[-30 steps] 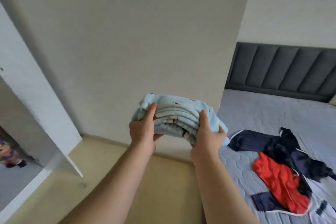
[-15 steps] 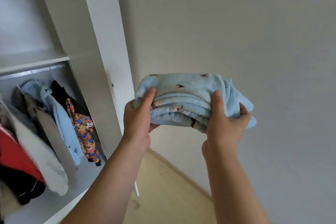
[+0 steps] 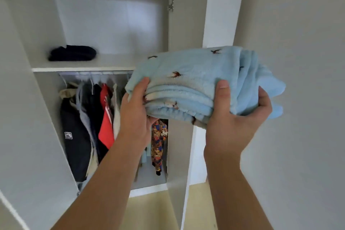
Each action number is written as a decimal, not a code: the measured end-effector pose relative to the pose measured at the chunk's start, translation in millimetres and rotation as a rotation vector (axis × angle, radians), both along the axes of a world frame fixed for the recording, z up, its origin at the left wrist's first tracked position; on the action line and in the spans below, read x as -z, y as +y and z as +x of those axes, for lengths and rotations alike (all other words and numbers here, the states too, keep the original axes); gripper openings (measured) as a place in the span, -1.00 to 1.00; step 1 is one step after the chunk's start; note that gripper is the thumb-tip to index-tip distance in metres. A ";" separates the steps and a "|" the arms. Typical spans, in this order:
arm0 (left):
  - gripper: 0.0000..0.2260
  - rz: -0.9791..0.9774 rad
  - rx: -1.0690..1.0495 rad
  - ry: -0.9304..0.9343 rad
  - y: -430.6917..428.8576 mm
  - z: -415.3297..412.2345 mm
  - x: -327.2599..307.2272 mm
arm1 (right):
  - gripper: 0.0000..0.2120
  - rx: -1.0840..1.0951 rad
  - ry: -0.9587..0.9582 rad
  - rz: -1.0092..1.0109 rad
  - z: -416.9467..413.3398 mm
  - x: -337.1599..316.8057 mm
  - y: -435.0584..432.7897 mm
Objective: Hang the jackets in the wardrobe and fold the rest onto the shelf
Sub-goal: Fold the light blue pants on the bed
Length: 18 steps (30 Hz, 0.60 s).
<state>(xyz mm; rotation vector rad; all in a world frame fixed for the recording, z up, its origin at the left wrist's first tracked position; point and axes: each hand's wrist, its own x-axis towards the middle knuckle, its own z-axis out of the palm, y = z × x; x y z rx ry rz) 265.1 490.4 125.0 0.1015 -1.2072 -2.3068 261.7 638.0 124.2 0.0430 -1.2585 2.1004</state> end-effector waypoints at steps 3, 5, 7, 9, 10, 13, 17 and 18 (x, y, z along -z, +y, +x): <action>-0.62 0.030 -0.130 0.047 -30.9 -3.1 -8.4 | -0.30 -0.124 0.069 0.040 -22.1 -8.6 -31.4; -0.62 0.038 -0.233 0.047 -50.8 -5.1 -9.1 | -0.31 -0.210 0.111 0.052 -35.7 -10.5 -53.1; -0.58 0.039 -0.306 0.040 -71.2 -6.7 -6.0 | -0.31 -0.288 0.132 0.064 -47.6 -9.4 -76.7; -0.58 0.021 -0.367 0.026 -93.4 -10.3 -2.3 | -0.31 -0.357 0.149 0.075 -60.1 -7.1 -101.5; -0.59 0.012 -0.397 0.018 -106.1 -13.6 -0.9 | -0.30 -0.389 0.157 0.076 -68.1 -5.5 -114.8; -0.64 -0.009 -0.472 0.001 -147.2 -30.9 1.5 | -0.29 -0.453 0.151 0.079 -97.8 -1.5 -158.4; -0.70 -0.029 -0.512 -0.020 -210.2 -72.5 6.7 | -0.28 -0.482 0.149 0.081 -144.7 2.7 -224.4; -0.70 -0.036 -0.516 -0.024 -228.6 -85.8 7.5 | -0.28 -0.477 0.148 0.075 -157.6 3.6 -242.6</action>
